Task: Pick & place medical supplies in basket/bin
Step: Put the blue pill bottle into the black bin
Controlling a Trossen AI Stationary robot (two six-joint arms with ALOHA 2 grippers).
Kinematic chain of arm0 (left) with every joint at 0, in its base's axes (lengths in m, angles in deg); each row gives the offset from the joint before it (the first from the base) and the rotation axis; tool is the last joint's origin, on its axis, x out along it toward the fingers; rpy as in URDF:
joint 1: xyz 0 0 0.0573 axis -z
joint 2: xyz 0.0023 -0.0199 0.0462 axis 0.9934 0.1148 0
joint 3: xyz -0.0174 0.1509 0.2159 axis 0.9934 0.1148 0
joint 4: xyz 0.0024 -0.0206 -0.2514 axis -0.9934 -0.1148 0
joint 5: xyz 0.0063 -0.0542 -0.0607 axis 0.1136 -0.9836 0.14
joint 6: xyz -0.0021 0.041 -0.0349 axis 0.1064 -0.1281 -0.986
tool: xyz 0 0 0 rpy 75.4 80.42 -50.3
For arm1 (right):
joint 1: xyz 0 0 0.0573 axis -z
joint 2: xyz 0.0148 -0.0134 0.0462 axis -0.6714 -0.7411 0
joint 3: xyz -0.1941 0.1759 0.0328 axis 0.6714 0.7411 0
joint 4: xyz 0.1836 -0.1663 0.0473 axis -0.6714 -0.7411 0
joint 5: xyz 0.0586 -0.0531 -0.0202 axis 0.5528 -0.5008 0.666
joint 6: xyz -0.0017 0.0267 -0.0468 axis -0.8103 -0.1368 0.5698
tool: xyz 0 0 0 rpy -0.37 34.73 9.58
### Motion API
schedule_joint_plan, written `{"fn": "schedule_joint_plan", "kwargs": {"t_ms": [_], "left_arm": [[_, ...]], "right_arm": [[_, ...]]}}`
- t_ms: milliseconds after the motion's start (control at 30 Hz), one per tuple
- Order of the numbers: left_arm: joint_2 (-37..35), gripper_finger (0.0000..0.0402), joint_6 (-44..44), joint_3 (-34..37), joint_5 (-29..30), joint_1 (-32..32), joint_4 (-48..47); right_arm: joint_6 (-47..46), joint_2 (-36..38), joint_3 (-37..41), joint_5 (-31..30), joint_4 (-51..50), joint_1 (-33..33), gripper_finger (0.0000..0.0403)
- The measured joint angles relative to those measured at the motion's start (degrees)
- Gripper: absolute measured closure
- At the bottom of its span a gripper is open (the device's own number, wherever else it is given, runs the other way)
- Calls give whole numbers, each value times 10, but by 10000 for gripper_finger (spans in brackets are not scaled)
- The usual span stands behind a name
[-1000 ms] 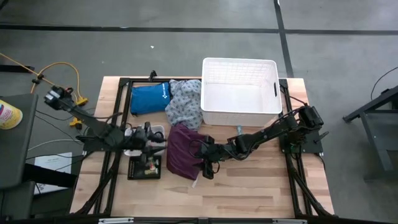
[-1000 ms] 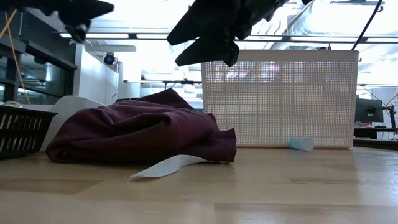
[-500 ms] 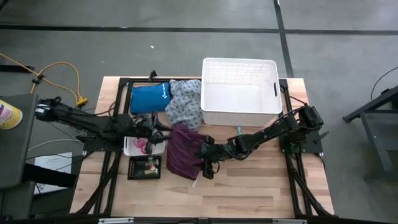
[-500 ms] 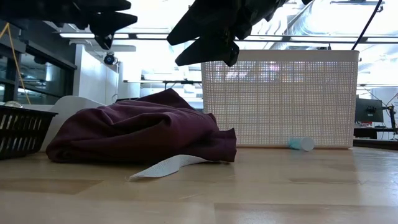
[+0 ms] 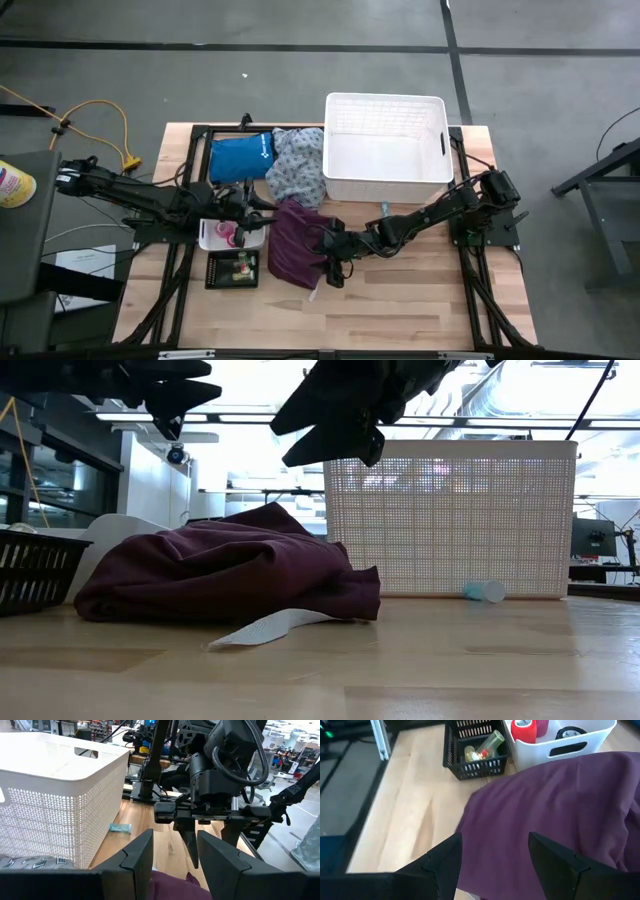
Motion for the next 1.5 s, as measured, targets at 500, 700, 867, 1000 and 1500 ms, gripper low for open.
{"fn": "schedule_joint_plan", "kwargs": {"t_ms": [500,700,867,1000,1500], "left_arm": [[0,255,-1,0,1,0,0],[1,255,-1,0,1,0,6],[1,255,-1,0,1,0,10],[1,255,-1,0,1,0,11],[1,255,-1,0,1,0,11]], "right_arm": [[-153,41,0,-148,-266,-2,188],[-231,85,0,-183,-355,-22,188],[-338,110,0,-223,-440,-42,188],[-441,119,0,-255,-523,-60,188],[-718,110,1,-301,-643,-103,188]]}}
